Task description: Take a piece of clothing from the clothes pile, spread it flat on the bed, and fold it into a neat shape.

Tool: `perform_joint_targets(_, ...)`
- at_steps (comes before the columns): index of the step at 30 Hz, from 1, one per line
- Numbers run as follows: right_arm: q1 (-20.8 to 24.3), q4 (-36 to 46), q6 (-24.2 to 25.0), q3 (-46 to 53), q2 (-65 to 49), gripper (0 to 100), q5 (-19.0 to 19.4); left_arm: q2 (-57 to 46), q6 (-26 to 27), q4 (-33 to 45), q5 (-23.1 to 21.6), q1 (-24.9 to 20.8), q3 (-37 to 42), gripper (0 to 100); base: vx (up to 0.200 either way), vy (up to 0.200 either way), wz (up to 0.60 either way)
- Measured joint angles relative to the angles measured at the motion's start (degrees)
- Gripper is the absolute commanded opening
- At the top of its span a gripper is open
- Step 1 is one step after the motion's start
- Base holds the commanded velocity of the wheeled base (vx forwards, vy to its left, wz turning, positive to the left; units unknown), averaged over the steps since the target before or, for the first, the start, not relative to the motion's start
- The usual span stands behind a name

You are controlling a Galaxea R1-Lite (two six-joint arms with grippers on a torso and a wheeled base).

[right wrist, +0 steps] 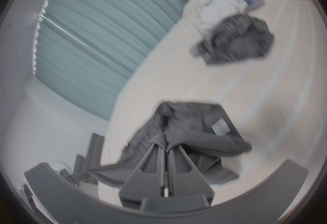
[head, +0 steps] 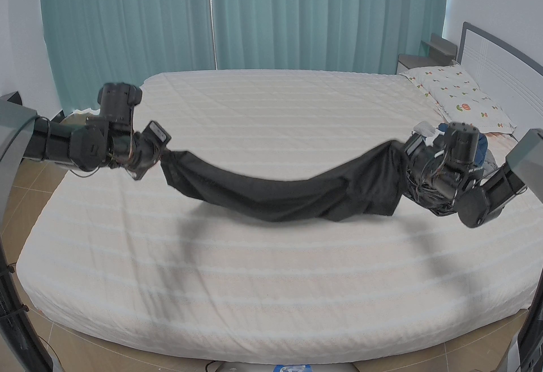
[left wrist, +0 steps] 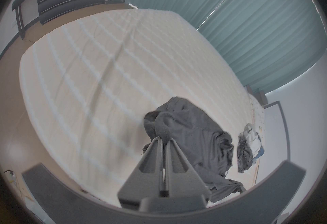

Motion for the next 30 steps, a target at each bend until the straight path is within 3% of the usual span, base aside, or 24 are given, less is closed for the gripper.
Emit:
perform_joint_targets(5,-1.4,-4.8,1.2,-7.6,-3.0,0,0.2,-0.9,-2.1,-4.3,-0.1,1.0,-6.4,0,0.000,0.000,0.00)
perform_joint_targets(10,-2.6,-7.6,0.7,-6.6,-5.2,0,2.5,-2.1,-2.2,-9.4,-0.3,1.6,-4.4,0,0.000,0.000,0.00)
perform_joint_targets(23,-6.5,-8.9,-6.4,19.7,-9.0,0,12.4,-4.6,4.8,-17.6,-0.8,1.6,26.9,0,0.000,0.000,0.00)
perform_joint_targets(30,-7.3,-8.0,-14.2,32.1,-7.9,0,15.8,-5.2,10.1,-19.0,-1.3,0.0,39.2,0,0.000,0.000,0.00)
